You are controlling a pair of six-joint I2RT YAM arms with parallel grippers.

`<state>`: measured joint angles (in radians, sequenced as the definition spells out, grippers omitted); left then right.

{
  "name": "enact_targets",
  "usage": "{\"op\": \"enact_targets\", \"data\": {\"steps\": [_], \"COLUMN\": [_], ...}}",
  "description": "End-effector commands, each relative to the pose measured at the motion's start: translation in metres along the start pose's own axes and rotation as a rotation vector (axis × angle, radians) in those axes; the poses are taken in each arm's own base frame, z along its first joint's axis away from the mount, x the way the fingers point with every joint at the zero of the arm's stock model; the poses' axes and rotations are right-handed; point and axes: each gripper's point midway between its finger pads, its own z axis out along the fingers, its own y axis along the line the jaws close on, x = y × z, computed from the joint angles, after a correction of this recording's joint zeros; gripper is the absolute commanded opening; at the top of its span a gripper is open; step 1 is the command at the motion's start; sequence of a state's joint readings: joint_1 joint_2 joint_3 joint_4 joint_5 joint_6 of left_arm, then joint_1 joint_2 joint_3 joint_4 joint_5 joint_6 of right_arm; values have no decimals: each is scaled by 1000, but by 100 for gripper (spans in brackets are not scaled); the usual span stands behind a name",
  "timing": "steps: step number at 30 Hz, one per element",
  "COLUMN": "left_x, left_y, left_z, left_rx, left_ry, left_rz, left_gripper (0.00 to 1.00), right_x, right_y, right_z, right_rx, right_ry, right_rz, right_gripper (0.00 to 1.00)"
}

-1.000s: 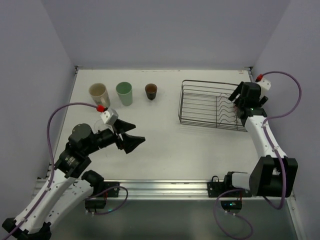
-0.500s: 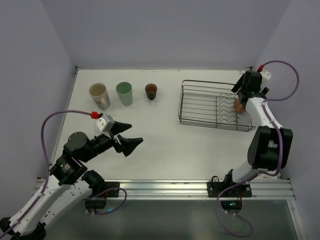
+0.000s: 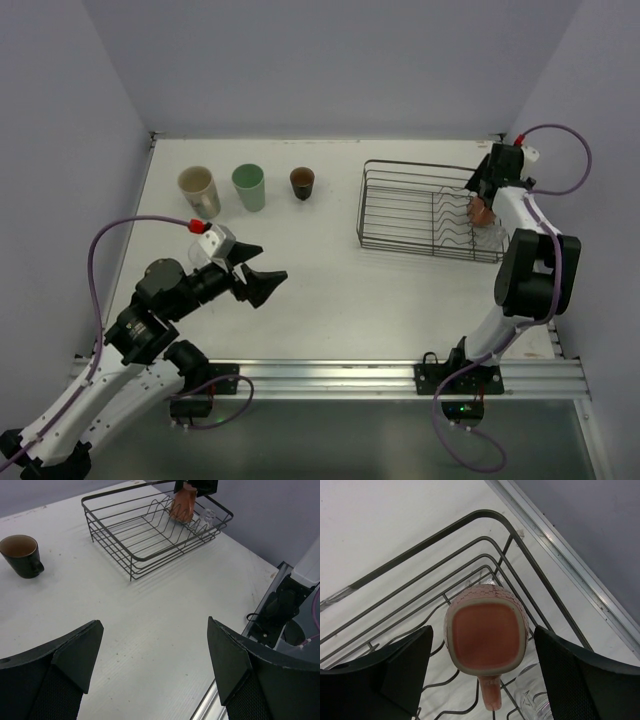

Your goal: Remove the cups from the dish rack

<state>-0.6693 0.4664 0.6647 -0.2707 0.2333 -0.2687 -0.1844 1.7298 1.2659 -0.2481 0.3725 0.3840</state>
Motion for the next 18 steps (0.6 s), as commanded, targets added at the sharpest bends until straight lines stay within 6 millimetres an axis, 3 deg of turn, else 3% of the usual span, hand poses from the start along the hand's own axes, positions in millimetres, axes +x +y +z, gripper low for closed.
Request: {"op": "enact_targets", "data": {"steps": [1, 7, 11, 14, 18], "left_x": [-5, -4, -5, -5, -5], "left_y": [4, 13, 12, 12, 11], "left_z": [2, 1, 1, 1, 0], "left_rx": [-17, -58, -56, -54, -52], "left_ry": [-13, -11, -11, -12, -16], "left_rz": [24, 22, 20, 22, 22], "left_gripper": [92, 91, 92, 92, 92], "right_x": [-17, -17, -26, -40, -62], "right_y": [10, 11, 10, 9, 8], "right_z": [2, 11, 6, -8, -29], "right_rx": [-32, -32, -32, -43, -63], "right_ry": [-24, -28, -65, -111, -180], "right_rz": [-6, -27, -34, -22, -7], "right_gripper": [84, 71, 59, 47, 45]}}
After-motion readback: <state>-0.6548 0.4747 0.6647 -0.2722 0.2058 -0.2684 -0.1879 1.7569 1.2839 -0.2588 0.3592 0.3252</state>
